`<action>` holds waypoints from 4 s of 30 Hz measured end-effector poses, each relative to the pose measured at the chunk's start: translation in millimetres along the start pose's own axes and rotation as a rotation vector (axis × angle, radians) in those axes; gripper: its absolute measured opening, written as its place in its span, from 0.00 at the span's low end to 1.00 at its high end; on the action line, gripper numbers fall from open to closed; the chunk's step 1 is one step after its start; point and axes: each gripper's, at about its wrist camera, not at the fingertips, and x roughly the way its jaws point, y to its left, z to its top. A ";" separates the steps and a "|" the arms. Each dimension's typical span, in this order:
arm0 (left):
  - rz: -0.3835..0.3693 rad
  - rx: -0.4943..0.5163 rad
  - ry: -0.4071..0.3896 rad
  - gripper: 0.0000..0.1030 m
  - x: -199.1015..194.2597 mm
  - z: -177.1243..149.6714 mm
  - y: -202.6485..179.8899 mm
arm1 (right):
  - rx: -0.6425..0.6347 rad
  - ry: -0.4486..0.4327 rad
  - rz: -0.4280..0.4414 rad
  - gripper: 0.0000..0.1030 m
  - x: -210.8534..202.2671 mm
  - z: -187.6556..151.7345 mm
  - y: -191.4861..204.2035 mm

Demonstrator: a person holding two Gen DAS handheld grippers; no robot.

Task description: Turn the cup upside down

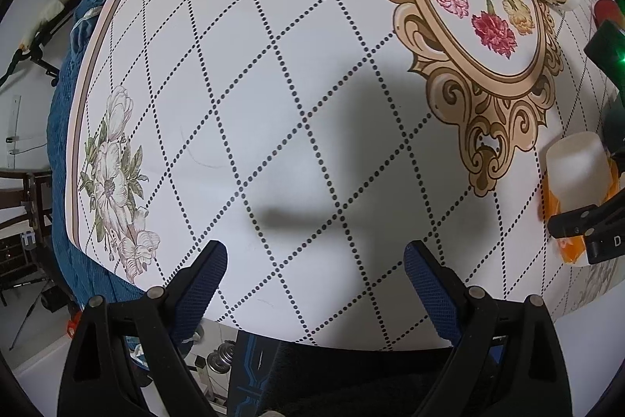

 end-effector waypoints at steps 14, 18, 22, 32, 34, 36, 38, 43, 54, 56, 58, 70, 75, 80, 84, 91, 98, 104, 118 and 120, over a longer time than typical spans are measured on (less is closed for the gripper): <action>-0.003 0.020 0.003 0.90 -4.8 -0.3 -17.5 | 0.024 -0.074 0.021 0.86 -11.6 -7.1 -0.1; -0.003 0.025 0.004 0.90 -5.3 -1.1 -18.1 | 0.038 -0.130 0.027 0.68 -15.2 -11.9 1.0; -0.014 0.009 0.012 0.90 -2.9 -2.7 -17.9 | 0.043 -0.185 0.027 0.68 -25.1 -21.3 1.7; -0.031 -0.027 0.015 0.90 -6.0 11.5 -14.6 | 0.175 -0.506 0.072 0.68 -67.7 -82.3 -20.5; -0.028 -0.033 0.017 0.90 -7.1 16.0 -14.4 | 0.233 -0.607 0.092 0.68 -74.7 -93.7 -27.7; -0.026 -0.041 0.019 0.90 -7.6 19.5 -14.0 | 0.290 -0.696 0.124 0.68 -74.8 -99.6 -37.8; -0.023 -0.052 0.020 0.90 -7.5 22.8 -13.2 | 0.332 -0.770 0.150 0.68 -85.3 -97.4 -38.9; -0.011 -0.079 0.017 0.90 -7.0 30.3 -3.8 | 0.373 -1.005 0.158 0.68 -87.0 -108.4 -30.7; 0.005 -0.139 0.019 0.90 3.1 31.1 17.4 | 0.192 -1.182 0.094 0.68 -87.1 -82.3 23.6; 0.008 -0.151 0.022 0.90 5.2 29.3 21.9 | 0.168 -1.201 0.064 0.68 -84.6 -81.1 31.8; 0.010 -0.160 0.021 0.90 5.8 28.6 25.8 | 0.152 -1.208 0.046 0.68 -83.3 -79.1 37.2; 0.031 -0.160 -0.011 0.90 -2.9 14.9 14.4 | 0.123 -1.122 0.036 0.70 -72.1 -85.8 48.8; 0.040 -0.161 -0.042 0.90 -16.7 7.9 15.5 | 0.159 -1.098 0.041 0.83 -74.0 -96.1 47.7; 0.043 -0.145 -0.118 0.90 -43.8 -2.9 16.0 | 0.227 -1.094 0.010 0.91 -90.4 -130.5 47.5; 0.046 -0.115 -0.212 0.90 -73.4 -11.8 13.3 | 0.301 -1.124 -0.094 0.93 -104.2 -174.3 52.2; 0.037 -0.046 -0.364 0.97 -120.3 -29.7 13.5 | 0.478 -1.137 -0.200 0.97 -109.8 -234.7 60.4; 0.001 0.009 -0.457 0.98 -156.5 -60.9 25.0 | 0.577 -1.156 -0.189 0.97 -112.3 -283.2 88.5; -0.035 0.068 -0.543 0.98 -195.9 -102.2 31.2 | 0.628 -1.211 -0.191 0.97 -122.5 -342.1 127.9; -0.058 0.041 -0.699 0.98 -280.0 -207.6 44.2 | 0.625 -1.337 -0.225 0.97 -146.0 -494.9 202.9; -0.051 0.026 -0.707 0.98 -287.6 -217.3 46.5 | 0.615 -1.345 -0.220 0.97 -148.0 -512.3 208.3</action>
